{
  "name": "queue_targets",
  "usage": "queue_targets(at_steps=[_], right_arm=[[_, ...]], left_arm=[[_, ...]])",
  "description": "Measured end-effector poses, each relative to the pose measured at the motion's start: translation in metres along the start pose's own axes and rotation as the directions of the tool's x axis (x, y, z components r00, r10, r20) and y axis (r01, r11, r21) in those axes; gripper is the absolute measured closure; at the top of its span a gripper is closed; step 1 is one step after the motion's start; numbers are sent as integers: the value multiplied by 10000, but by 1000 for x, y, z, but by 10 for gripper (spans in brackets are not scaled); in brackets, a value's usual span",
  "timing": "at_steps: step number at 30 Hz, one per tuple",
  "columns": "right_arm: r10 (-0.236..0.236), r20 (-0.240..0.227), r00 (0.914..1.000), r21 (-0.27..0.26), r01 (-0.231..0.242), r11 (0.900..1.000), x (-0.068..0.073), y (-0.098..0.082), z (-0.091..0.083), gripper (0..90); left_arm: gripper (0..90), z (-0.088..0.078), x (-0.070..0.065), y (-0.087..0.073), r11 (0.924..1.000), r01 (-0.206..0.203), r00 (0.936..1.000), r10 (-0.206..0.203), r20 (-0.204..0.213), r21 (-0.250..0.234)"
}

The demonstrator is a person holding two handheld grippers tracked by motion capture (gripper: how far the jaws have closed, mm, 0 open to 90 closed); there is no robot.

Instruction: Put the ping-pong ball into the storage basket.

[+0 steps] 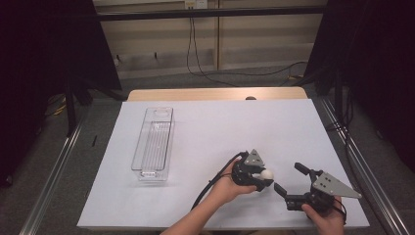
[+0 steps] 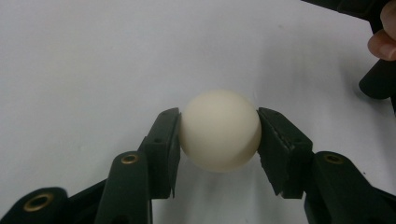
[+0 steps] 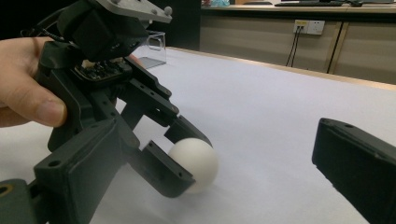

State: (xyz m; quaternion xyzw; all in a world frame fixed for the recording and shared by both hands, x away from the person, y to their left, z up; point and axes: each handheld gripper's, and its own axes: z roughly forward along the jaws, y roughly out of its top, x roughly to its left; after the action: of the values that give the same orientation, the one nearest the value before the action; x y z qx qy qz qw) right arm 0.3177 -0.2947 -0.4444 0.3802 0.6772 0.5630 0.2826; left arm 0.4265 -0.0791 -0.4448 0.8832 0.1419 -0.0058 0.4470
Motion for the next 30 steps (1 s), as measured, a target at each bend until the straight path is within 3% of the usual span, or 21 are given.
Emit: queue_targets(at_steps=[14, 18, 30], right_arm=[[-10, 13, 10000, 14, 10, 10000, 1, 0, 2, 11], [-66, -8, 10000, 36, 66, 10000, 1, 0, 2, 12], [-69, -4, 10000, 27, 69, 10000, 1, 0, 2, 12]], left_arm=[[512, -21, 8, -11, 9979, 528, 9985, -533, -138, -383], [511, -28, 9, -12, 9987, 482, 9984, -487, -286, -178], [511, -40, 13, -17, 9973, 647, 9970, -660, -408, -335]])
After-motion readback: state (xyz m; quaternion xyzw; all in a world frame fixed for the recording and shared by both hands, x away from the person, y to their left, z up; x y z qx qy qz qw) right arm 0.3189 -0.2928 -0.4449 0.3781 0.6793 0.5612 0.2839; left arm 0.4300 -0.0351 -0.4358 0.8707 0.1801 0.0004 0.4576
